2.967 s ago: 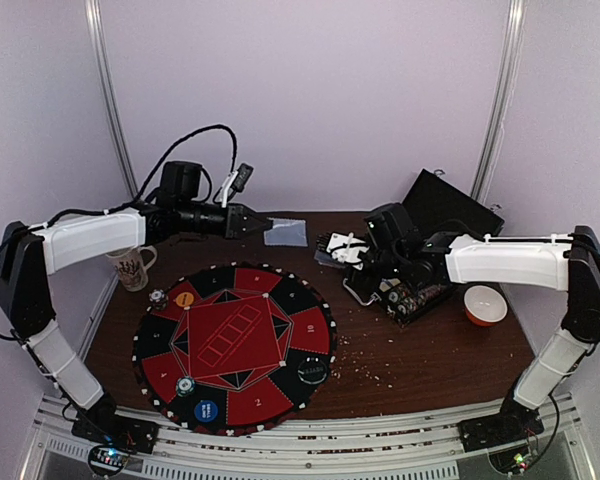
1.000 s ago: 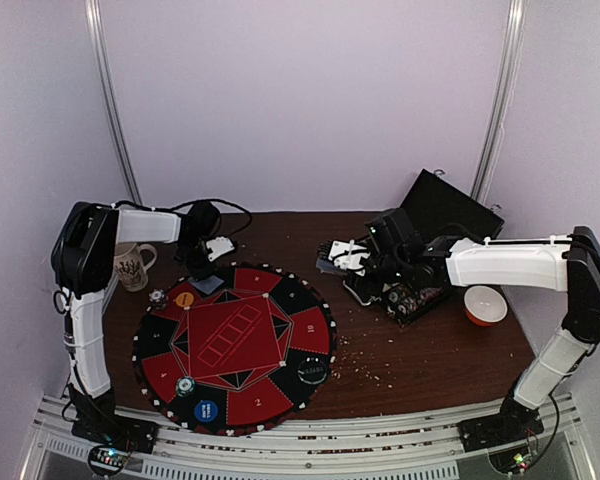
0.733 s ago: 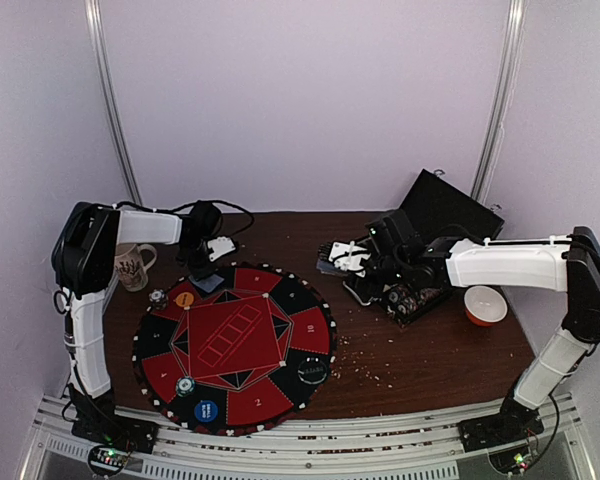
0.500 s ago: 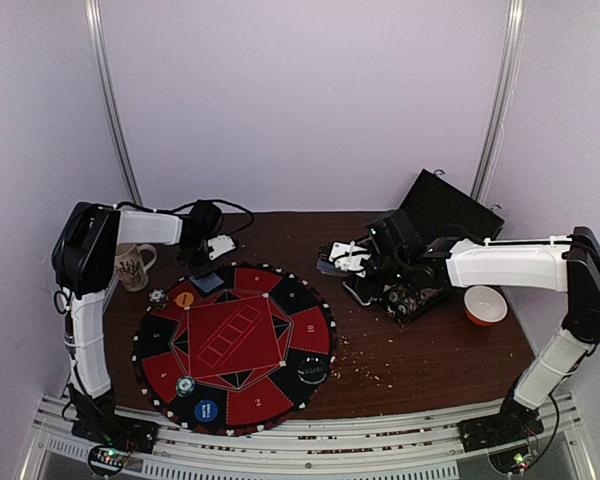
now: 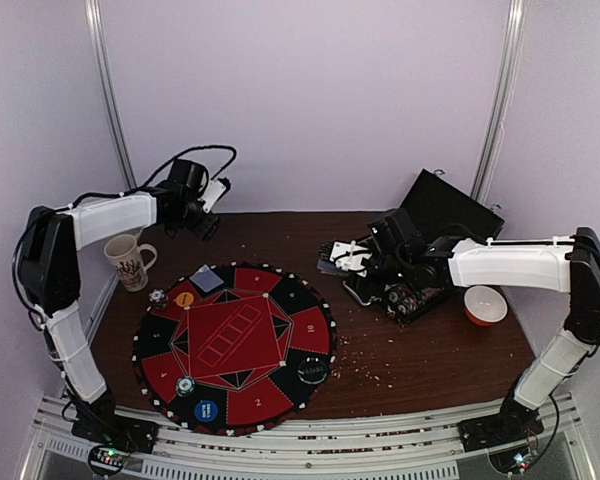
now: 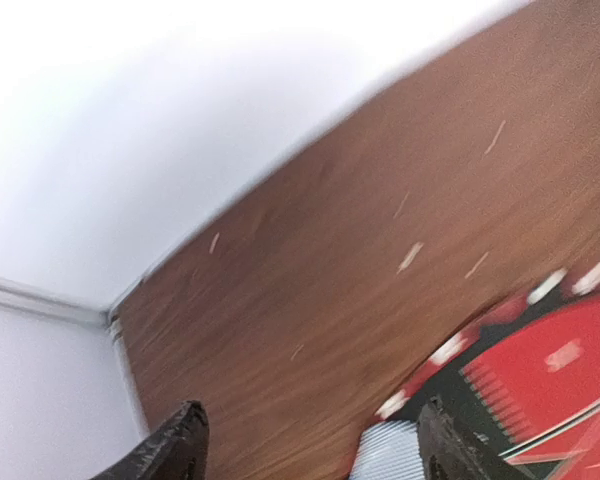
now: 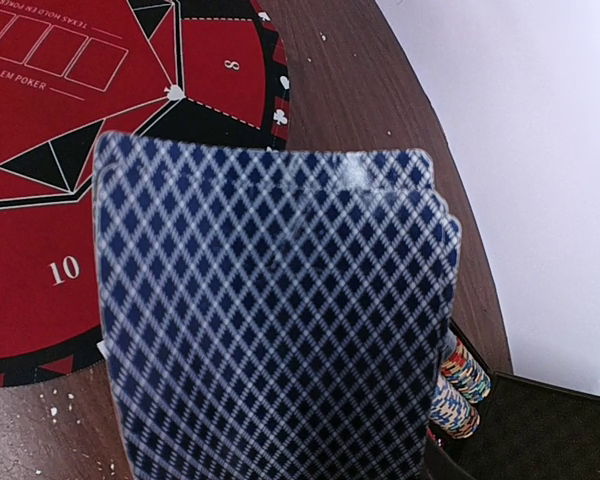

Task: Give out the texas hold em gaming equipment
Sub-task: Pick up the poker card from the face-down deck piles.

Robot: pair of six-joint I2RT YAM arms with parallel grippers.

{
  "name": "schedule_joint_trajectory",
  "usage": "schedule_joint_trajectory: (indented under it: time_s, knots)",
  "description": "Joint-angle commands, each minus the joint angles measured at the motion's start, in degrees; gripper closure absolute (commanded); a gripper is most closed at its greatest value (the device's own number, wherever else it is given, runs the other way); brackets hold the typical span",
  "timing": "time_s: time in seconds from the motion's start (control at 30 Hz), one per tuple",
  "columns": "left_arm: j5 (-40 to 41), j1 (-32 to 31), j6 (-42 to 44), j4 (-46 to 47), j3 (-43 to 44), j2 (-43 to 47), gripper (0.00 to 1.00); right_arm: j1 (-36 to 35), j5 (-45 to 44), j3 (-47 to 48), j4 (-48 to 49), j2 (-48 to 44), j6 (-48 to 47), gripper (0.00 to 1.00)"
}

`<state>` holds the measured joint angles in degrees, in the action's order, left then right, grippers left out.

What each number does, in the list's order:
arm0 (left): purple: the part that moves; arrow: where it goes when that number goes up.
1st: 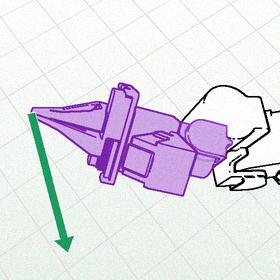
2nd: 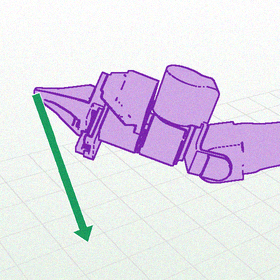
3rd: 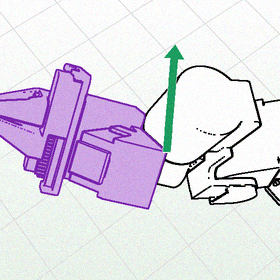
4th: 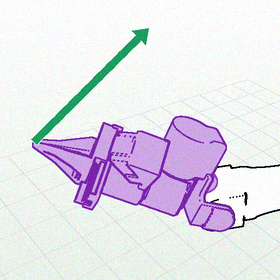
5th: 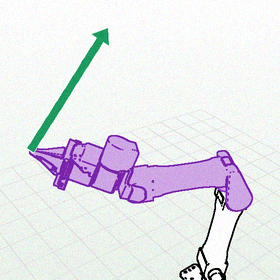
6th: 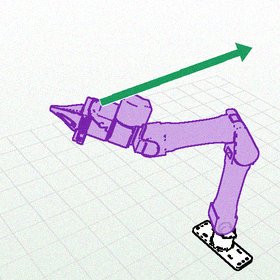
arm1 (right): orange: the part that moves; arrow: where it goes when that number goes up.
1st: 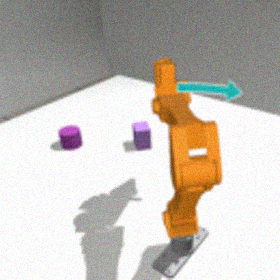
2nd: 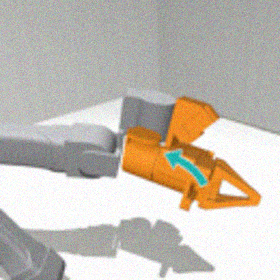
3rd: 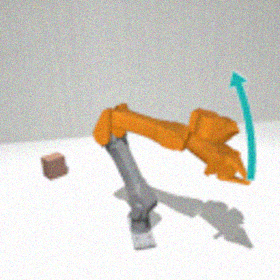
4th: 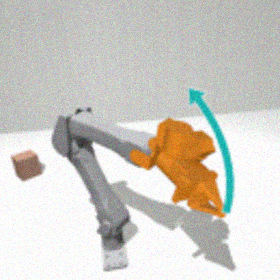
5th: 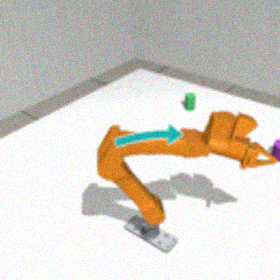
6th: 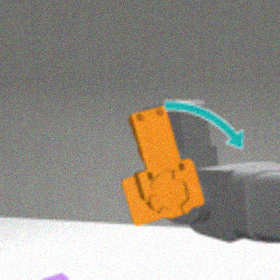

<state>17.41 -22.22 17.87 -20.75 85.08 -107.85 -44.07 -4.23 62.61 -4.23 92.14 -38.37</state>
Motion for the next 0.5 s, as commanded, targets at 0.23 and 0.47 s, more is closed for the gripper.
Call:
schedule_joint_trajectory:
  time_s: [0.23, 0.47]
  knots:
    - [-57.0, -10.5, -32.3, 24.2, -8.9, 11.4, 0.02, -2.8, 0.5, 1.7, 1.6, -1.9, -1.6, 0.54]
    - [-58.4, -11.4, -39.3, 27.6, -11.4, 8.2, 0.06, -3.8, 1.8, 2.1, 3.3, -1.9, -1.3, 0.54]
